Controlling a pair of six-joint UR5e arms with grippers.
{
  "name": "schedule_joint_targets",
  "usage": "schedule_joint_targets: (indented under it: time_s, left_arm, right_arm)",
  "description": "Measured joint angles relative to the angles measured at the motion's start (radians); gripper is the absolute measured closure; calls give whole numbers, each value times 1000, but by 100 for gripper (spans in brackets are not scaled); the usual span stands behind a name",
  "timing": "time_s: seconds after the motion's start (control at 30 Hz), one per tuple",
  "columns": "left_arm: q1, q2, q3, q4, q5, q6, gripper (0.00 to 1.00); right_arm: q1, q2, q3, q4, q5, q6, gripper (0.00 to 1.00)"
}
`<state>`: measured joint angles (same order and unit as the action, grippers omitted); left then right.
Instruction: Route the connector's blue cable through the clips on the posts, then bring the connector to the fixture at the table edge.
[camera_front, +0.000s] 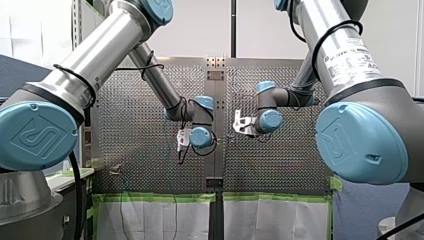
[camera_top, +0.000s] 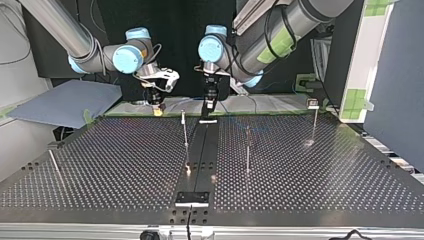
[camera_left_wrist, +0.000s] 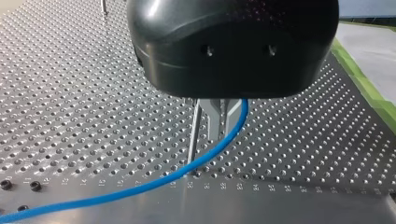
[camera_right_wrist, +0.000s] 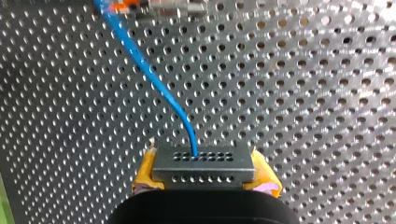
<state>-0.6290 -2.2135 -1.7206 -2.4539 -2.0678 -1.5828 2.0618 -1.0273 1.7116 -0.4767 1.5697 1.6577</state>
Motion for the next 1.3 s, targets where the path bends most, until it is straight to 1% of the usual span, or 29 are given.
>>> schedule_joint_targets:
  time_s: [0.1,0.2,0.37,0.53,0.7,0.87,1.03,1.23,1.3]
  left_arm:
    - [1,-3,8,2,3,0,100]
    - [2,-4,15,2,3,0,100]
    - [1,-10,18,3,3,-2,100]
    - [-9,-42,28,7,0,-5,100]
    - [-13,-63,40,20,-1,-12,100]
    - [-17,-66,70,4,-1,-15,100]
    - [-21,-66,90,-6,-1,-15,100]
    - [-28,-68,95,-8,-1,-16,100]
    - [-29,-68,96,-8,-1,-16,100]
  right_arm:
    - [-5,0,3,-2,14,-4,100]
    - [-8,1,7,-10,22,-3,100]
    - [-16,4,12,-17,25,-1,100]
    - [-28,8,17,-24,25,-1,100]
    - [-37,22,18,-26,23,-5,100]
    - [-42,32,18,-41,20,-6,100]
    - [-49,35,18,-52,5,-5,100]
    - [-56,35,18,-54,-4,-3,100]
    - [-62,35,17,-56,-11,-1,100]
